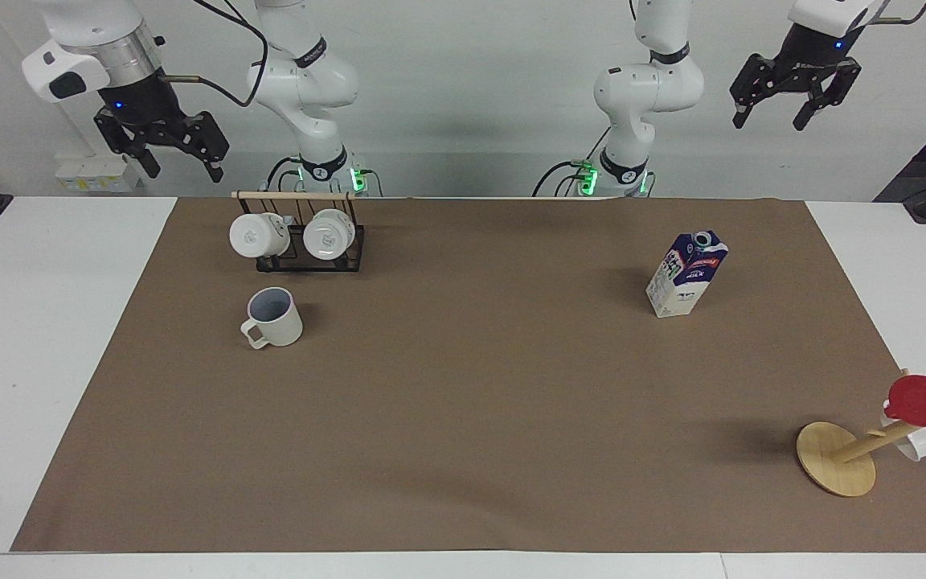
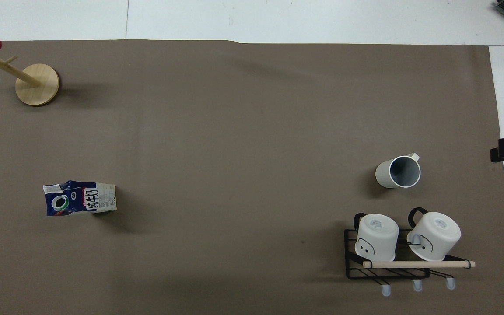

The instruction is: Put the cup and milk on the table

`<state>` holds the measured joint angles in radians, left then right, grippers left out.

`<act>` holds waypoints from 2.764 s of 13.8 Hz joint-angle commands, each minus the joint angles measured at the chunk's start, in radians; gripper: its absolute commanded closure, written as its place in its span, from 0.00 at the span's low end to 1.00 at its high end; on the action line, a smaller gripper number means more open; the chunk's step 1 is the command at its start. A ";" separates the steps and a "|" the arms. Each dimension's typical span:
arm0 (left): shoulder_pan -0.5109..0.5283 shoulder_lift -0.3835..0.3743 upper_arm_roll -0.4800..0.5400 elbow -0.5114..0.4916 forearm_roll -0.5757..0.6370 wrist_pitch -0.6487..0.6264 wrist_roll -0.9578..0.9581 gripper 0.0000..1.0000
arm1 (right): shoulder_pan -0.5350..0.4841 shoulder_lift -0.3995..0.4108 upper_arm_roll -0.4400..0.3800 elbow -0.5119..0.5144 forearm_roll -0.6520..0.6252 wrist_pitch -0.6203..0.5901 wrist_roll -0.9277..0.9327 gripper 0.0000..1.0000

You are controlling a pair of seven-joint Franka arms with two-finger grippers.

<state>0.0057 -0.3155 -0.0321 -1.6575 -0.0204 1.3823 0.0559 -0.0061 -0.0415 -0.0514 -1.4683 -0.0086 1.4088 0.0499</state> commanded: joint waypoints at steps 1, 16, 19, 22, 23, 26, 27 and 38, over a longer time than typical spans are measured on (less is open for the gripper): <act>0.011 0.025 -0.011 0.037 0.017 -0.002 0.004 0.00 | -0.006 -0.017 0.004 -0.017 -0.013 -0.005 -0.016 0.00; 0.013 0.110 -0.011 0.154 0.017 -0.025 0.002 0.00 | 0.002 -0.098 0.005 -0.188 -0.048 0.147 -0.008 0.00; 0.013 0.108 -0.011 0.154 0.017 -0.019 0.002 0.00 | 0.008 -0.086 0.008 -0.243 -0.033 0.202 -0.008 0.00; 0.013 0.111 -0.011 0.145 0.017 -0.005 0.002 0.00 | 0.027 -0.081 0.015 -0.358 -0.018 0.301 -0.013 0.00; 0.011 0.114 -0.011 0.142 0.016 0.006 0.002 0.00 | 0.049 -0.074 0.015 -0.403 -0.010 0.352 -0.010 0.00; 0.013 0.144 -0.011 0.137 0.014 0.044 0.001 0.00 | 0.081 -0.061 0.015 -0.538 -0.008 0.505 -0.007 0.00; 0.013 0.154 -0.011 0.128 0.014 0.061 -0.001 0.00 | 0.083 -0.046 0.015 -0.562 -0.008 0.539 -0.007 0.00; 0.016 0.193 -0.009 0.028 0.014 0.190 -0.031 0.00 | 0.104 0.063 0.015 -0.744 -0.008 0.840 -0.025 0.00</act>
<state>0.0071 -0.1043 -0.0327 -1.5950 -0.0197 1.5447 0.0343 0.0997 0.0135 -0.0356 -2.1930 -0.0296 2.2100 0.0499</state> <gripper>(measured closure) 0.000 0.000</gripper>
